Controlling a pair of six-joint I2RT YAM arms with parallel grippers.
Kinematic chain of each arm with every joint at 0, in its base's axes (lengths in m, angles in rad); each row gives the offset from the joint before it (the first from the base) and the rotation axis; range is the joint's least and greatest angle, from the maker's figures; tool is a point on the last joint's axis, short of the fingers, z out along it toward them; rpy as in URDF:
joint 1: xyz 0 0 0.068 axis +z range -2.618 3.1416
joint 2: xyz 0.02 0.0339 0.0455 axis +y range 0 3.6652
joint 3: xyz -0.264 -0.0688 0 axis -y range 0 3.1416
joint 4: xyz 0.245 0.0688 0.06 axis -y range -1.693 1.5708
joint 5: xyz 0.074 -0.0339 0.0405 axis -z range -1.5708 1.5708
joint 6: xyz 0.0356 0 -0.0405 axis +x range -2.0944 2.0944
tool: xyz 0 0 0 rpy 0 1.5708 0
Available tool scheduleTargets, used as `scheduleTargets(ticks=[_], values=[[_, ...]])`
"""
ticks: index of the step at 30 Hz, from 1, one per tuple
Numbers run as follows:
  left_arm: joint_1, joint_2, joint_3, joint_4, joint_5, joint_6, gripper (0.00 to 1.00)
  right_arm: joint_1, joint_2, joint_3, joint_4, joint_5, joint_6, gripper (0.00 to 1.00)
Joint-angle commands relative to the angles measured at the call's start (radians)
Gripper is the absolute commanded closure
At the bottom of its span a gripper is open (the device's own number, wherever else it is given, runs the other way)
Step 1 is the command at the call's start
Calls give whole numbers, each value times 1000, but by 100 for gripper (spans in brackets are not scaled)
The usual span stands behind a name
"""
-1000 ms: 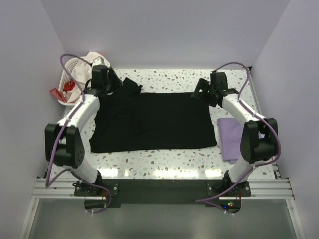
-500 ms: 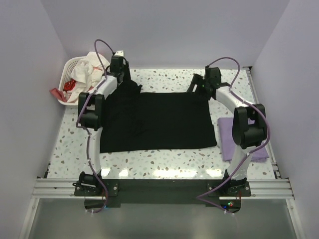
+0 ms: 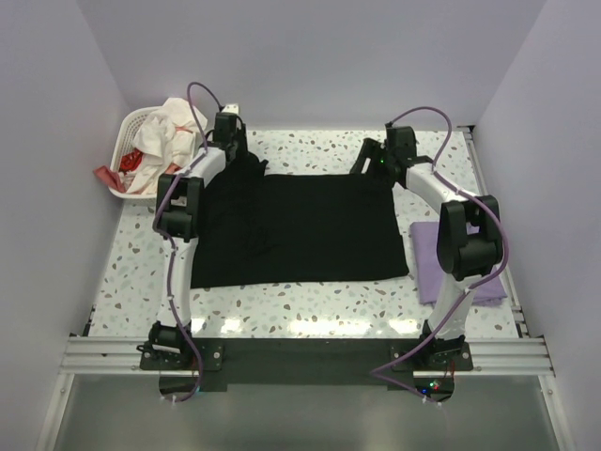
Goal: Fold and stack the t-shirts
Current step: Fold the tshirt
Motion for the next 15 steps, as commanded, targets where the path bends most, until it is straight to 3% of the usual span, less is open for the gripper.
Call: scheduleTargets(ticks=[1, 15], values=[[1, 5, 38, 71, 14, -2, 48, -3, 6, 25, 47, -27, -10, 21], [1, 16, 55, 99, 57, -17, 80, -3, 15, 39, 15, -12, -13, 21]])
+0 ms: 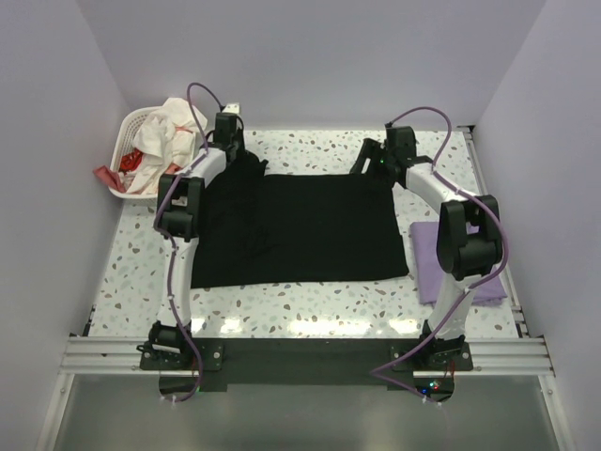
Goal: Fold and stack the t-shirts
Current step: Fold the tshirt
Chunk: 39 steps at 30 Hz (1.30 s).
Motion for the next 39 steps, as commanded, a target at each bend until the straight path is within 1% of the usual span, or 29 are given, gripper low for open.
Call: scheduleTargets(ticks=[1, 2, 3, 7, 9, 10, 11, 13, 17, 19, 23, 32, 39], values=[[1, 2, 51, 65, 20, 0, 82, -2, 16, 38, 3, -8, -16, 22], [1, -1, 49, 68, 10, 3, 84, -2, 14, 37, 3, -8, -16, 22], [1, -13, 46, 68, 0, 4, 84, -2, 13, 34, 4, -8, -14, 22], [1, -56, 7, 105, -33, 32, 79, -2, -1, 23, 3, 1, -17, 22], [1, -69, -1, 108, -62, 43, 61, -2, -3, 22, 4, 3, -18, 22], [1, -70, -1, 109, -75, 53, 56, -2, -3, 22, 7, 3, -16, 22], [1, -69, 5, 108, -86, 55, 47, -2, 0, 23, 7, 0, -14, 22], [1, -54, 14, 106, -88, 63, 44, -2, 2, 22, 10, -5, -13, 22], [1, 12, 114, 42, -68, 58, 43, -2, 11, 23, 9, -7, -18, 22], [1, 40, 126, 32, -56, 40, 44, -2, 16, 28, 9, -7, -18, 22], [1, 52, 117, 32, -56, 6, 50, -2, 28, 35, 7, -8, -21, 22], [-1, 66, 94, 19, -46, -38, 53, -5, 30, 37, 4, -5, -28, 22], [-4, 55, 77, 6, -36, -57, 60, -3, 34, 37, 7, -10, -27, 22]])
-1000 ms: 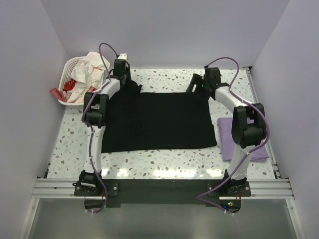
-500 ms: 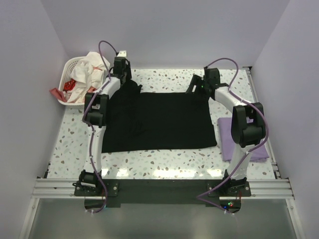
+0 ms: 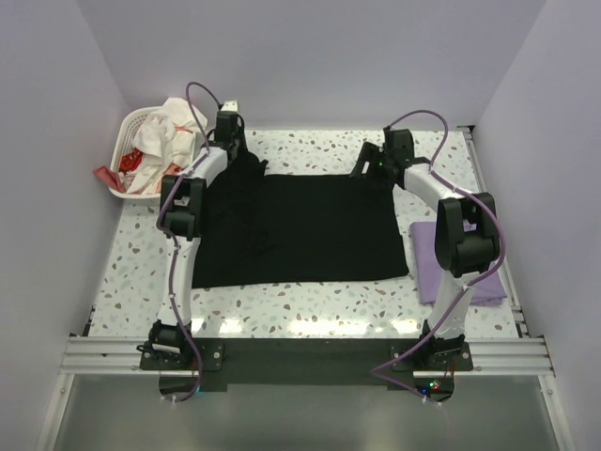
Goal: Fold and stack the t-shirts
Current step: Fold the tshirt
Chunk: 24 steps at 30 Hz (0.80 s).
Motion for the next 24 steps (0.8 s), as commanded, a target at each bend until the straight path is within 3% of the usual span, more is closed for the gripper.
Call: scheduleTargets(ticks=[1, 6, 12, 24], values=[[-4, -1, -10, 11, 12, -25, 64, -3, 8, 35, 17, -14, -16, 22], [-6, -14, -23, 11, 11, -23, 76, -7, 11, 37, 15, -14, -14, 22], [-6, -61, -31, 24, 17, -28, 100, -16, 25, 56, -3, 15, -20, 22], [-6, -314, -250, 201, 35, -34, 100, -82, 111, 148, -54, 72, -26, 23]])
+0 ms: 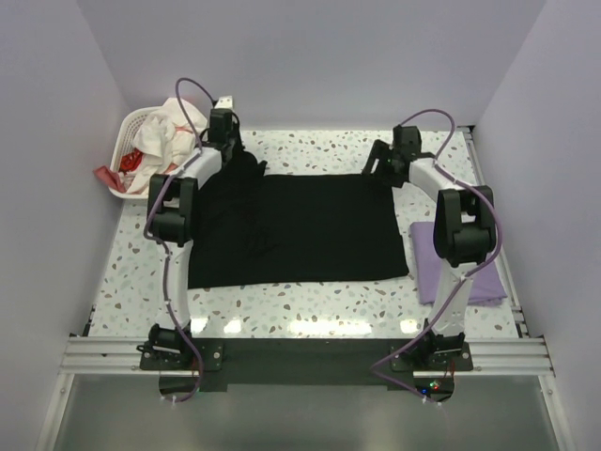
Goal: Fold and stack the t-shirts
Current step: Fold the tshirt
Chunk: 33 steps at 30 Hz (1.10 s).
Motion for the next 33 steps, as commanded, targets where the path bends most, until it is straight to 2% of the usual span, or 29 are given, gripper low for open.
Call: scheduleTargets(ticks=[1, 6, 12, 17, 29, 33], values=[[-4, -145, -39, 127, 15, -14, 100, -28, 37, 76, -24, 33, -10, 23], [-4, -191, -71, 122, 23, -16, 100, -52, 96, 171, -87, 83, -4, 31], [-3, -252, -177, 177, 37, -36, 100, -63, 169, 260, -127, 165, -16, 39], [-3, -275, -202, 184, 40, -39, 100, -63, 218, 304, -136, 175, -18, 48], [-1, -300, -220, 188, 40, -39, 100, -62, 291, 343, -149, 207, -1, 60], [0, -318, -237, 191, 35, -42, 100, -62, 298, 349, -152, 199, 3, 68]])
